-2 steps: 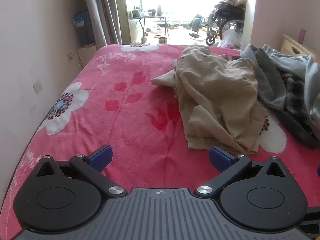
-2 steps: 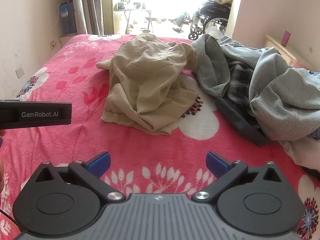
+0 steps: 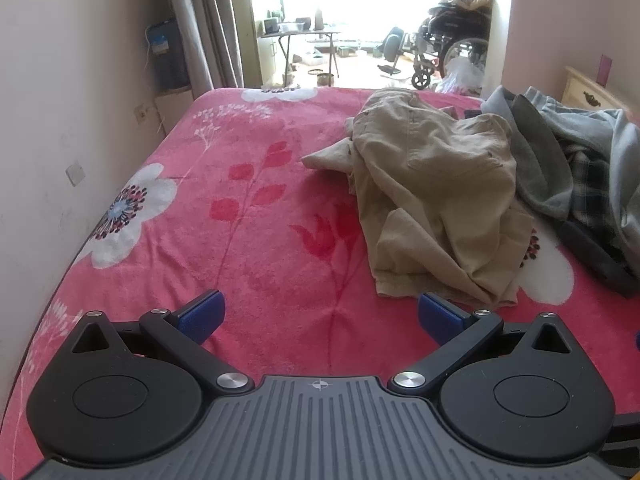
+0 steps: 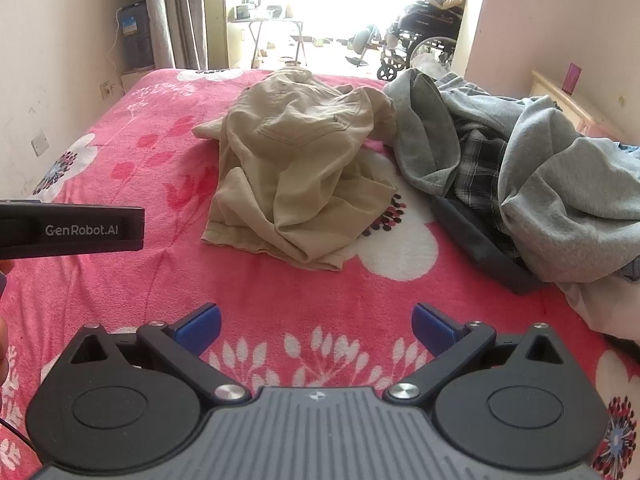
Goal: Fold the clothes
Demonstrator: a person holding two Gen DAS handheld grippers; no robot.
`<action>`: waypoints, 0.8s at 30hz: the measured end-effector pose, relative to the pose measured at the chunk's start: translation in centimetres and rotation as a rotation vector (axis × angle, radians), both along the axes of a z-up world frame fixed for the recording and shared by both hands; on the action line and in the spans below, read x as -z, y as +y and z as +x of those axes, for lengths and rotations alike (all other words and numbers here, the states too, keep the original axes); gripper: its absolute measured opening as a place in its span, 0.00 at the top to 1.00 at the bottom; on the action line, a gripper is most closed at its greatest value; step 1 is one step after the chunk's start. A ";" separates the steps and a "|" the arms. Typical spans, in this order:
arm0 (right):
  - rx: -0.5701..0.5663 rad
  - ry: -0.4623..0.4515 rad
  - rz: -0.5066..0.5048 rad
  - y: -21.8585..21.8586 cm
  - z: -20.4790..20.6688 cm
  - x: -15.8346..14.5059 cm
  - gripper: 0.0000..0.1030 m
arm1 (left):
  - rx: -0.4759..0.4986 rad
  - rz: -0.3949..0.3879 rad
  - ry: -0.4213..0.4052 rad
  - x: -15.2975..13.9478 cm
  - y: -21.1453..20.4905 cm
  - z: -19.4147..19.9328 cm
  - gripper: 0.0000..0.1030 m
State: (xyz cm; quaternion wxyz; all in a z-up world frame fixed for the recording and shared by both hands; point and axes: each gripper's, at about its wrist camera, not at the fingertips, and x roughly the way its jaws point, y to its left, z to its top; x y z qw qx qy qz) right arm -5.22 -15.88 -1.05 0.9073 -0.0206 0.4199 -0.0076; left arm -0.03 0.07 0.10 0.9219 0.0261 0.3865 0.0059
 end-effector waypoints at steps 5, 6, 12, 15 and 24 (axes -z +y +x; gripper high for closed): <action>0.005 -0.010 -0.004 0.1 -0.1 0.0 0.00 | 0.012 0.011 -0.008 0.3 0.0 -0.1 0.00; 0.007 -0.013 -0.005 0.0 -0.2 0.1 0.00 | 0.014 0.022 -0.012 0.4 -0.2 -0.1 0.00; 0.017 -0.017 -0.009 -0.2 -0.2 -0.5 0.00 | 0.037 0.031 -0.031 -0.1 -0.5 -0.4 0.00; 0.024 -0.019 -0.012 -0.3 -0.2 -0.6 0.00 | 0.040 0.021 -0.034 -0.2 -0.3 -0.4 0.00; 0.032 -0.023 -0.013 -0.4 -0.4 -0.6 0.00 | 0.038 -0.011 -0.020 -0.1 -0.2 -0.5 0.00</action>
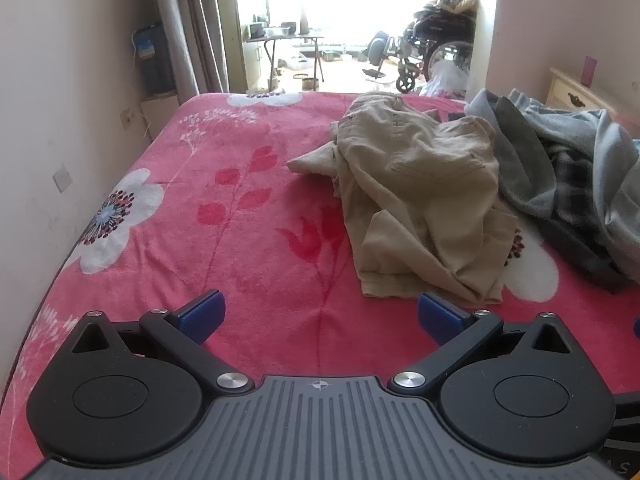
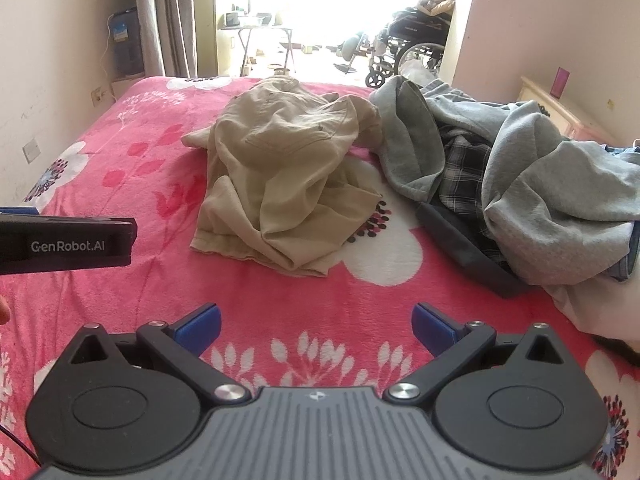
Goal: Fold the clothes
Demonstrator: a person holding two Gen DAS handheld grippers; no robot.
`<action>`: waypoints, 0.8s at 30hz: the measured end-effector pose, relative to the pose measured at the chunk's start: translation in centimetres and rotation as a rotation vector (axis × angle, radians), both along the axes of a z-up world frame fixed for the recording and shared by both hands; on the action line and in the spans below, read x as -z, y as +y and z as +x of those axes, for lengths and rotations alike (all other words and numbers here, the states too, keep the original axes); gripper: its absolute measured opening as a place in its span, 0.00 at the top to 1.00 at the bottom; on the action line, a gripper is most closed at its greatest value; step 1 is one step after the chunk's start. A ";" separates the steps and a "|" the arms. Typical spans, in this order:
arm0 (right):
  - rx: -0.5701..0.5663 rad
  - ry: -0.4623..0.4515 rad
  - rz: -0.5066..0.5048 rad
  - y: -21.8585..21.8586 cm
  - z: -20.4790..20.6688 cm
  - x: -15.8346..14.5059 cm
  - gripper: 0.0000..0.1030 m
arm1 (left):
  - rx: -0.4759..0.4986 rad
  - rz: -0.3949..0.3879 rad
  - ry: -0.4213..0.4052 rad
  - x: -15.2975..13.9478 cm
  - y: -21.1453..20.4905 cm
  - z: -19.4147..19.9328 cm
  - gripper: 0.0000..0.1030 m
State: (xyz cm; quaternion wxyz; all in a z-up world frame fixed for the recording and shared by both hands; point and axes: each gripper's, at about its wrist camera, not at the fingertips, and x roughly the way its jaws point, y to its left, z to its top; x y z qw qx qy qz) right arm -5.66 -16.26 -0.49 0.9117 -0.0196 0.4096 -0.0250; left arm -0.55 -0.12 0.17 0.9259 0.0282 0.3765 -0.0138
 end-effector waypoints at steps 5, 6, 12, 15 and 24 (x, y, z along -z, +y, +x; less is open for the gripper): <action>0.005 0.005 0.008 -0.2 0.0 0.0 0.00 | -0.003 -0.005 -0.031 -0.3 -0.2 -0.3 0.00; 0.007 0.007 0.009 -0.2 0.0 0.0 0.00 | -0.003 -0.005 -0.035 -0.4 -0.2 -0.3 0.00; 0.022 0.015 0.019 -0.5 0.1 0.2 0.00 | -0.012 -0.009 -0.040 -0.3 -0.2 -0.4 0.00; 0.027 0.018 0.023 -0.6 0.1 0.2 0.00 | -0.018 -0.025 -0.034 -0.4 0.0 -0.3 0.00; 0.029 0.021 0.026 -0.5 0.0 0.2 0.00 | -0.029 -0.024 -0.027 -0.2 0.1 -0.3 0.00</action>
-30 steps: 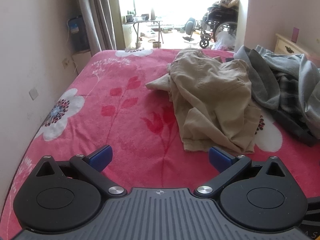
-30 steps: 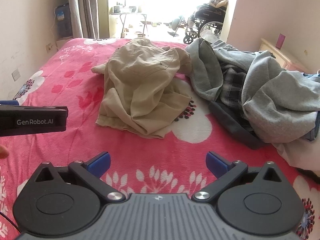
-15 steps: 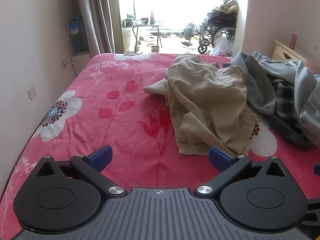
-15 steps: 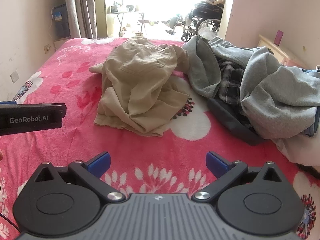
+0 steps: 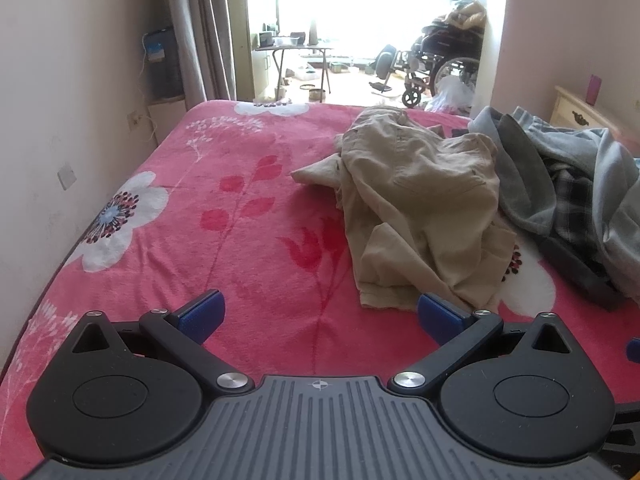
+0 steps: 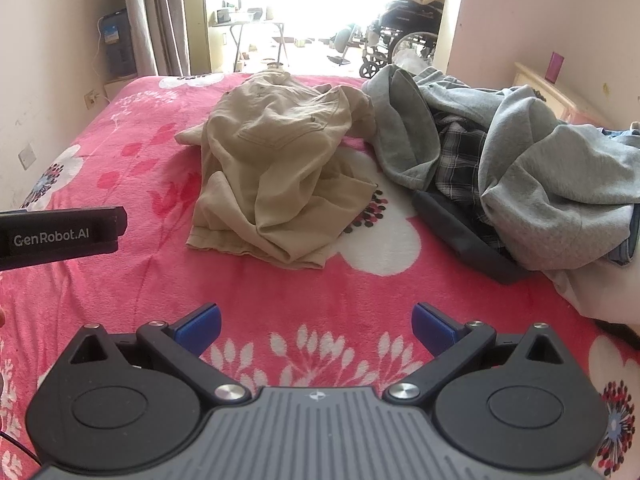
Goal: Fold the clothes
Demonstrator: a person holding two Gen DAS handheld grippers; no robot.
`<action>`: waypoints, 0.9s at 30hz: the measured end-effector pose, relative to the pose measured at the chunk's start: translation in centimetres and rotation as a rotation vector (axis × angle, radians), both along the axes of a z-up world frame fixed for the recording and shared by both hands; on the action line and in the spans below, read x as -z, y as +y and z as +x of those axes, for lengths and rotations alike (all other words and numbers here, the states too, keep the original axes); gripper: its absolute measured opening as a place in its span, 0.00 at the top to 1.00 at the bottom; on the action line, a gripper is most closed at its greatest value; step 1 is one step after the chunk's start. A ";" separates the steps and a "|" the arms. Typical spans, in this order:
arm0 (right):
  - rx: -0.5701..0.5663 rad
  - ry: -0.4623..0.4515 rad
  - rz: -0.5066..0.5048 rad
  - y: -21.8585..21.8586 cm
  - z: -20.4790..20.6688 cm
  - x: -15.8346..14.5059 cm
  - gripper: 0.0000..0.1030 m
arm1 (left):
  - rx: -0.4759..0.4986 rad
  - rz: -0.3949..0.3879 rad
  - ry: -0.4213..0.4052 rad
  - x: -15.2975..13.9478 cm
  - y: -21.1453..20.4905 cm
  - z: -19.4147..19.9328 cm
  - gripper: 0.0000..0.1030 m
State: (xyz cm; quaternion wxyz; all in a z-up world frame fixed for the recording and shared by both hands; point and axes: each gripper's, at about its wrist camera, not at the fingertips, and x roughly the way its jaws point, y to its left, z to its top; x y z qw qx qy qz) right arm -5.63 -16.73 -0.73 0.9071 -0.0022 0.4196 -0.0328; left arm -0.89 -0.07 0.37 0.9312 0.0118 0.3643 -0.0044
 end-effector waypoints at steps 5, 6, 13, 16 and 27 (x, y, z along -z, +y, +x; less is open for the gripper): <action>0.001 0.004 0.002 0.0 0.0 0.1 0.00 | 0.003 0.005 0.003 0.0 0.0 0.0 0.00; 0.001 0.005 0.003 0.0 0.0 0.1 0.00 | 0.004 0.005 0.004 0.0 0.0 0.0 0.00; 0.002 0.007 0.004 0.1 0.0 0.1 0.00 | 0.005 0.008 0.010 0.1 -0.1 0.1 0.00; 0.003 0.008 0.006 0.0 0.0 0.1 0.00 | 0.004 0.009 0.011 0.2 -0.2 0.1 0.00; 0.005 0.011 0.008 0.1 -0.1 0.1 0.00 | 0.002 0.009 0.017 0.3 0.0 0.2 0.00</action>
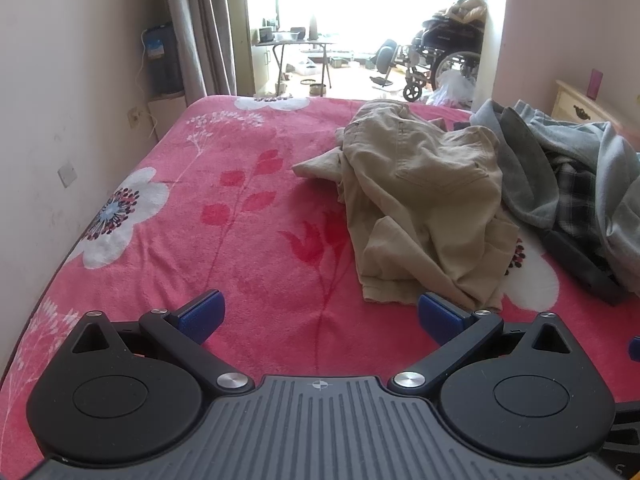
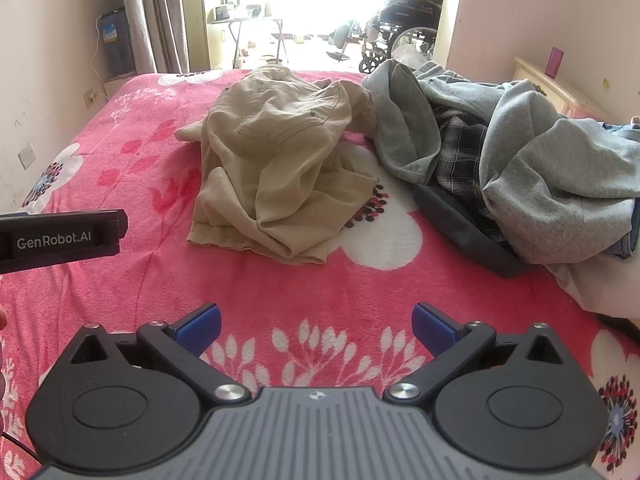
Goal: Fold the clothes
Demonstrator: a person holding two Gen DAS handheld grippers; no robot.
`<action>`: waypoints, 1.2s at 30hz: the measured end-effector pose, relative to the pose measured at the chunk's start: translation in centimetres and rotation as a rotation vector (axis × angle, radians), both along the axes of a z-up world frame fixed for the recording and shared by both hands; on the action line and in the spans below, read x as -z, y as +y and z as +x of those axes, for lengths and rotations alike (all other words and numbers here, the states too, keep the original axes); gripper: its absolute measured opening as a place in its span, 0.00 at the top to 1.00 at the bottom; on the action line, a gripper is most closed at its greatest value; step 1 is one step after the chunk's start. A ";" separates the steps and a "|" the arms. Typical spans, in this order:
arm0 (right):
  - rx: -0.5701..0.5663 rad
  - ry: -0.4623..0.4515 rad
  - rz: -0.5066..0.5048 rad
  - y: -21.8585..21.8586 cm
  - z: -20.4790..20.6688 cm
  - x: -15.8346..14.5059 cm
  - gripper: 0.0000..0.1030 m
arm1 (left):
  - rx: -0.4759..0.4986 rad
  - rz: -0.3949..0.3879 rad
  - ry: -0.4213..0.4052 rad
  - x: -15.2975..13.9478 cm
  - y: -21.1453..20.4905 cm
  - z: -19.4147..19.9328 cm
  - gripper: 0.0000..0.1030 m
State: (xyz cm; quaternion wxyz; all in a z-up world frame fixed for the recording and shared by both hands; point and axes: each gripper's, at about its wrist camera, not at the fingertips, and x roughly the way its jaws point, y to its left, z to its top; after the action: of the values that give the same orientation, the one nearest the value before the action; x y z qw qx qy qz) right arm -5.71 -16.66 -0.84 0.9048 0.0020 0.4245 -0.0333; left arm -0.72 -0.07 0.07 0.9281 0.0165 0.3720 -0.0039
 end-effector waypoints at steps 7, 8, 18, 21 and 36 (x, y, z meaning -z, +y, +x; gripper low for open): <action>0.000 0.002 -0.001 0.1 0.0 0.1 0.00 | 0.002 0.001 0.003 0.1 0.1 0.0 0.00; 0.000 0.001 -0.001 0.1 0.0 0.1 0.00 | 0.000 0.001 0.004 0.1 0.1 0.0 0.00; 0.003 0.003 -0.002 -0.1 -0.1 0.2 0.00 | 0.001 0.005 0.003 0.1 0.0 0.0 0.00; 0.003 -0.001 -0.007 -0.1 -0.1 0.2 0.00 | 0.002 0.005 -0.003 0.1 0.1 0.1 0.00; 0.010 0.023 -0.009 -0.7 0.9 1.6 0.00 | 0.029 0.012 0.006 1.6 -0.7 1.2 0.00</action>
State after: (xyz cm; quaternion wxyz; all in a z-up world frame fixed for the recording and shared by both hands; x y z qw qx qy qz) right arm -4.82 -17.41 -2.48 0.8997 -0.0002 0.4347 -0.0396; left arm 0.44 -0.78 -1.53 0.9266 0.0274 0.3747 -0.0153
